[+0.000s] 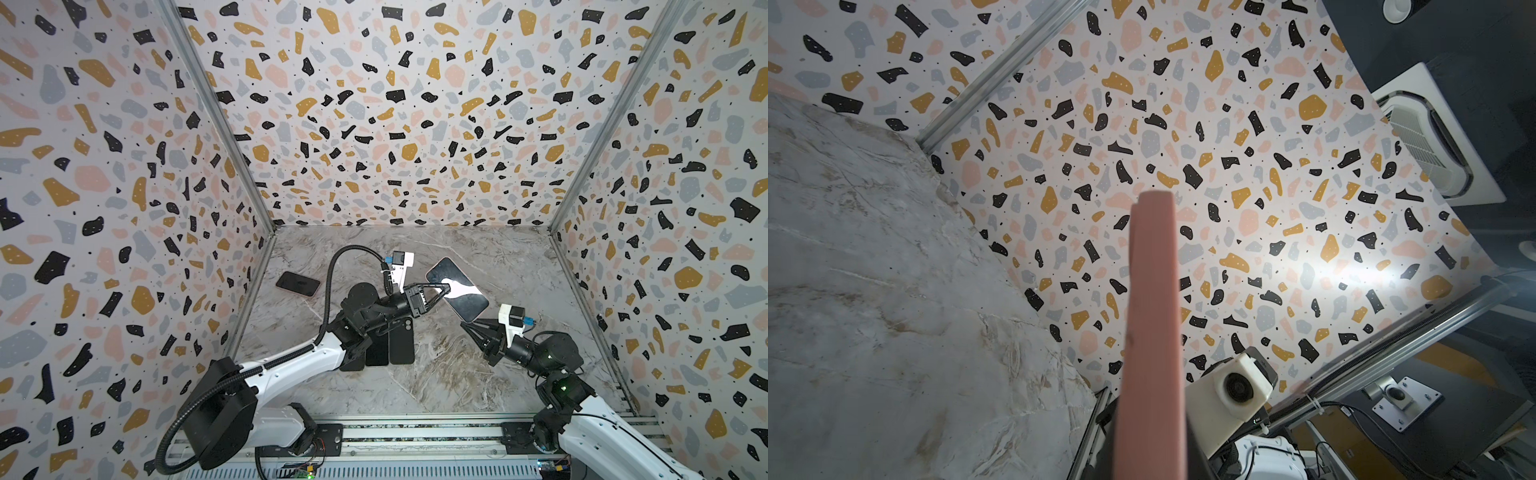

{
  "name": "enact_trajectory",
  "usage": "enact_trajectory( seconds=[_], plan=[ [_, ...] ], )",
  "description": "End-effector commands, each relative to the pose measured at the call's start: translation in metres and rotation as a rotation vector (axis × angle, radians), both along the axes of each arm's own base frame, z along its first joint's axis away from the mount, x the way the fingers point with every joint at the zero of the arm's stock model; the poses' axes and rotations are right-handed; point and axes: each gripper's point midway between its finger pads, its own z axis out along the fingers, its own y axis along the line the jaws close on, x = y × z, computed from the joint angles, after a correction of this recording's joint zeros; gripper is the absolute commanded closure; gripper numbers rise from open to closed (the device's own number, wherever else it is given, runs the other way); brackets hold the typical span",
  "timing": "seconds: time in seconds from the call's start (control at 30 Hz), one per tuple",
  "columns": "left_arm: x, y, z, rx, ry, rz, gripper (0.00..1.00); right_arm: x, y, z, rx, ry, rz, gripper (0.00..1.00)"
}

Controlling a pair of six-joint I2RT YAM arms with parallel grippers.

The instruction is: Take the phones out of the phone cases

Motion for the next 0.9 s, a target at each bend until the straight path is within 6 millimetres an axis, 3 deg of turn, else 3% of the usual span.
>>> enact_trajectory(
  seconds=[0.0, 0.13, 0.2, 0.23, 0.33, 0.43, 0.53, 0.67, 0.77, 0.87],
  plan=[
    [-0.027, -0.01, -0.036, 0.106, 0.069, -0.129, 1.0, 0.017, -0.024, 0.051, 0.082, -0.223, -0.211, 1.0],
    [-0.027, -0.006, -0.033, 0.11, 0.055, -0.119, 1.0, 0.016, -0.024, 0.052, 0.089, -0.234, -0.213, 1.0],
    [-0.023, 0.002, -0.022, 0.1, 0.027, -0.108, 1.0, 0.015, -0.023, 0.041, 0.062, -0.208, -0.202, 0.97],
    [-0.018, 0.008, -0.016, 0.114, -0.002, -0.091, 1.0, 0.014, -0.022, 0.034, 0.045, -0.192, -0.199, 0.87],
    [0.001, 0.036, -0.023, 0.358, -0.141, -0.006, 1.0, 0.015, -0.027, 0.004, 0.003, -0.116, -0.217, 0.51],
    [0.002, 0.057, -0.027, 0.474, -0.213, -0.046, 1.0, 0.017, -0.031, -0.006, 0.013, -0.053, -0.238, 0.34],
    [-0.008, 0.069, -0.042, 0.63, -0.302, -0.096, 1.0, 0.01, -0.021, -0.007, 0.008, -0.039, -0.165, 0.29],
    [-0.012, 0.08, -0.063, 0.756, -0.338, -0.126, 1.0, 0.018, -0.003, -0.019, -0.138, 0.043, -0.097, 0.27],
    [-0.026, 0.077, -0.063, 0.72, -0.388, -0.204, 1.0, 0.011, 0.012, -0.031, -0.248, 0.082, 0.005, 0.29],
    [-0.036, 0.074, -0.057, 0.683, -0.44, -0.254, 1.0, -0.002, 0.026, -0.035, -0.246, 0.087, 0.13, 0.32]
  ],
)
